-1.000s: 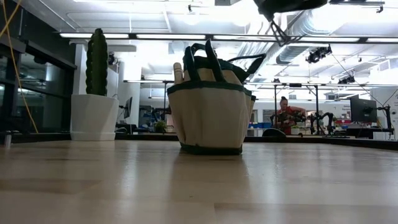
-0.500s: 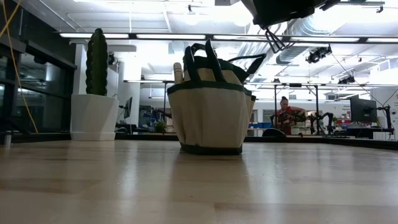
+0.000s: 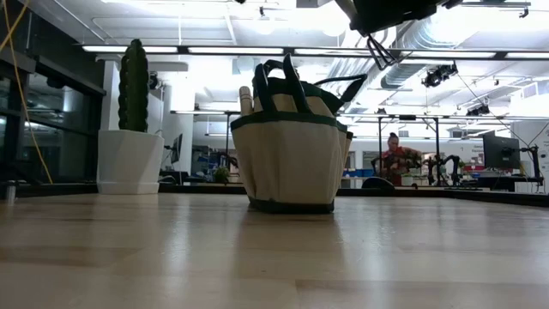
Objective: Pick & Place Garden tools in Gardening bag
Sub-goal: Put the brown hand rake into the gardening bag
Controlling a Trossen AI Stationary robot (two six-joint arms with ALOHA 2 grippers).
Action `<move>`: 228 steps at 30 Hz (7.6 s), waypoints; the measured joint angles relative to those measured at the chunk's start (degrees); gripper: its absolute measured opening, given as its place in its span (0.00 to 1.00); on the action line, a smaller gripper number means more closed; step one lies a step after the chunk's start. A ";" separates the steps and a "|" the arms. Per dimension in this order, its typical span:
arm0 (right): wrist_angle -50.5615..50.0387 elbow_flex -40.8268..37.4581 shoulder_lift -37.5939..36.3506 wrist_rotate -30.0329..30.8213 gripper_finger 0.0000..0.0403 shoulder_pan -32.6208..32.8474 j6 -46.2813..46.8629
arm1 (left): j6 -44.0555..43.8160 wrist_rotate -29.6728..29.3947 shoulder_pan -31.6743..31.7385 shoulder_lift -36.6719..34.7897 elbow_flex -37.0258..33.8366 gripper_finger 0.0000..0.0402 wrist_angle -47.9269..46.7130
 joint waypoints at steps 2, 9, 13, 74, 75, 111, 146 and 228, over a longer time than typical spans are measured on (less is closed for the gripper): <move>-0.04 0.00 0.00 0.00 0.13 -0.07 -0.06 | 0.02 2.42 0.78 0.00 0.00 0.36 -0.75; -0.04 0.00 -0.04 0.04 0.13 -0.07 -0.88 | 0.15 5.88 1.71 0.00 0.00 0.36 -0.67; 0.19 0.00 -0.04 0.13 0.13 0.31 -0.73 | 0.15 6.27 1.74 0.00 0.00 0.36 -0.25; 1.53 0.02 -4.57 -15.49 0.44 6.78 -4.95 | 3.54 15.85 4.69 -0.13 -0.07 0.15 -1.11; 0.20 0.02 -5.41 -15.90 0.43 7.44 -4.22 | 4.26 16.72 4.69 -0.16 -0.07 0.15 -0.95; -15.82 0.02 -27.71 -70.64 0.43 -5.41 -8.82 | 27.42 68.67 11.92 -3.02 0.00 0.15 -3.53; -6.11 0.00 -21.54 -90.45 0.43 -14.43 -14.79 | 28.74 68.57 11.81 -2.95 0.00 0.15 -6.16; 27.84 -28.30 -32.96 -79.03 0.15 -31.30 -20.78 | 3.33 32.13 1.16 -25.58 -35.49 0.56 7.65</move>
